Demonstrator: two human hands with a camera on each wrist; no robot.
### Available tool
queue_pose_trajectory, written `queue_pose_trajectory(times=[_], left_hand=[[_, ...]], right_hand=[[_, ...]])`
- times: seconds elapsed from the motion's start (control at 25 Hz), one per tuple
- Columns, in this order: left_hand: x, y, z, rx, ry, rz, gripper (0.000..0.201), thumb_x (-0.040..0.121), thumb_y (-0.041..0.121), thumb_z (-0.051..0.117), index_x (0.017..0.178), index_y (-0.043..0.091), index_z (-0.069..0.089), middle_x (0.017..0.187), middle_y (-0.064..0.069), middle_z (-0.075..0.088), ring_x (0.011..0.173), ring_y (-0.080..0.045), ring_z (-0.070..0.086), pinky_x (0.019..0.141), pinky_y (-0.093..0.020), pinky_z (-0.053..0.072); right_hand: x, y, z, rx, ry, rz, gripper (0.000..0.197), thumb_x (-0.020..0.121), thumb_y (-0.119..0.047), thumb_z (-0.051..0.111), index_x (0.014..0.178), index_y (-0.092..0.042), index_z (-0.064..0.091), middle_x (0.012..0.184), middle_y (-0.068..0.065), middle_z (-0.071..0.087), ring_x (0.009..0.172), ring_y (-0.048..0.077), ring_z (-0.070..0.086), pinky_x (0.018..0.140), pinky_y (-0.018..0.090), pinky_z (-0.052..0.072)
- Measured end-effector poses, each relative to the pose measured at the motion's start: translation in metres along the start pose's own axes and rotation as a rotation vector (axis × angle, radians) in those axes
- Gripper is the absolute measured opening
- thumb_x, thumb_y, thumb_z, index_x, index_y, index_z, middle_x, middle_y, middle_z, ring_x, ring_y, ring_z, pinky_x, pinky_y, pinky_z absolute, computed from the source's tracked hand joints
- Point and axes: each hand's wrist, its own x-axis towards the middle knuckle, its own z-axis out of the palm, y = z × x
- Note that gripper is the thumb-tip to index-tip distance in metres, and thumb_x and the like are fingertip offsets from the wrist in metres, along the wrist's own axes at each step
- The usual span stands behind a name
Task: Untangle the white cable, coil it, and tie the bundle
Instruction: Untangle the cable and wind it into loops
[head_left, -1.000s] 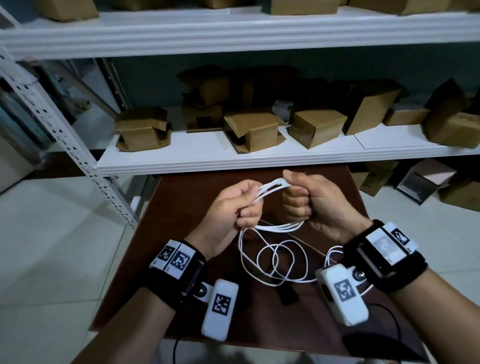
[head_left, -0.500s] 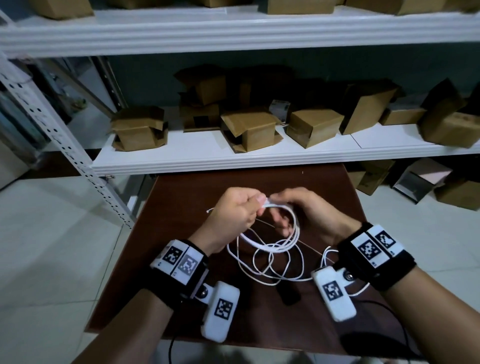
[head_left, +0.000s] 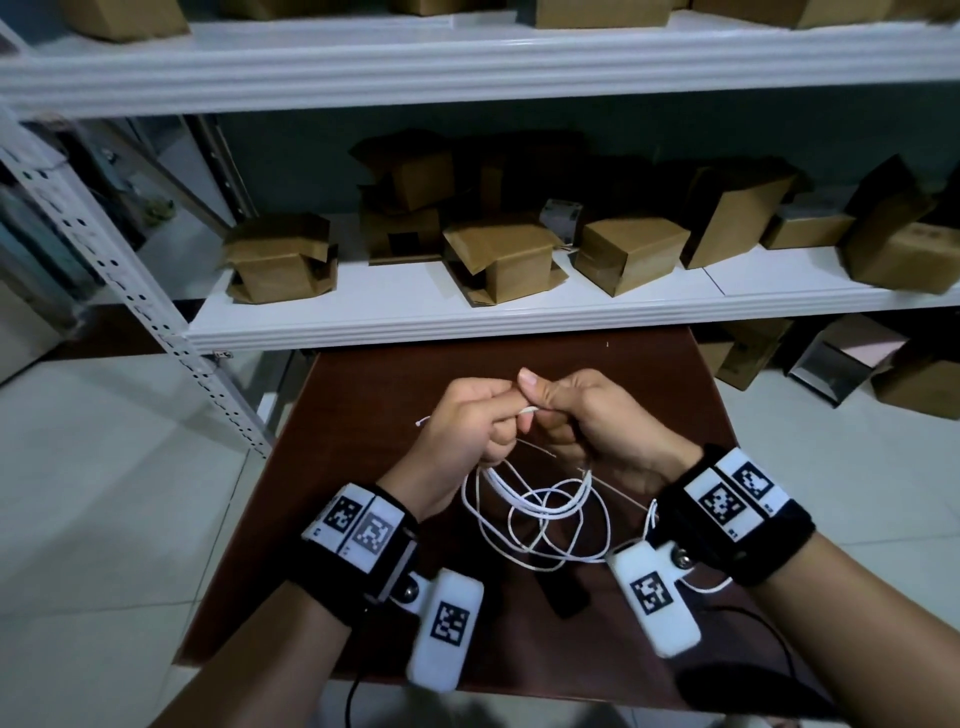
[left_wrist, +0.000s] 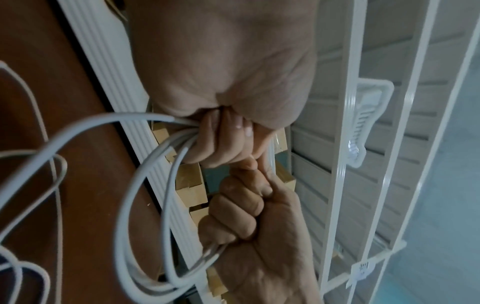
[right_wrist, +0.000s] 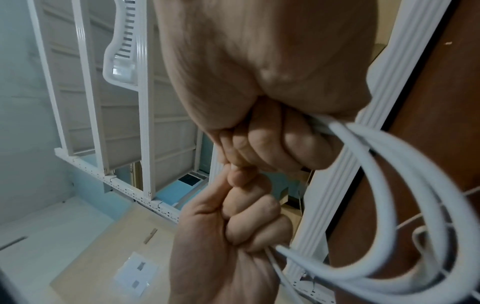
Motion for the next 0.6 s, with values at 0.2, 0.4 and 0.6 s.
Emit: queue_pose_trajectory(times=[0.2, 0.4, 0.6], left_hand=[[0.003, 0.004, -0.012, -0.340, -0.099, 0.000, 0.037, 0.108, 0.030, 0.048, 0.079, 0.008, 0.054, 0.053, 0.009, 0.028, 0.040, -0.002, 0.024, 0.048, -0.023, 0.010], [0.000, -0.012, 0.011, -0.556, -0.099, -0.001, 0.039, 0.113, 0.033, 0.037, 0.081, 0.013, 0.050, 0.055, 0.011, 0.027, 0.041, 0.000, 0.024, 0.047, -0.022, 0.012], [0.001, -0.004, 0.012, -0.456, 0.025, 0.030, 0.038, 0.114, 0.024, 0.036, 0.079, 0.013, 0.046, 0.054, 0.010, 0.024, 0.039, 0.000, 0.019, 0.039, -0.018, 0.013]], right_hand=[[-0.001, -0.007, -0.001, 0.330, 0.084, -0.106, 0.053, 0.102, -0.033, 0.058, 0.057, -0.022, 0.032, 0.049, -0.005, 0.017, 0.038, 0.009, 0.013, 0.048, 0.029, 0.005], [0.001, -0.007, -0.003, 0.522, 0.214, -0.187, 0.056, 0.102, -0.031, 0.058, 0.055, -0.023, 0.028, 0.047, -0.006, 0.016, 0.037, 0.009, 0.013, 0.039, 0.023, 0.014], [-0.001, -0.002, -0.004, 0.477, 0.136, -0.153, 0.052, 0.103, -0.037, 0.053, 0.058, -0.019, 0.034, 0.051, -0.003, 0.020, 0.042, 0.011, 0.018, 0.046, 0.027, 0.013]])
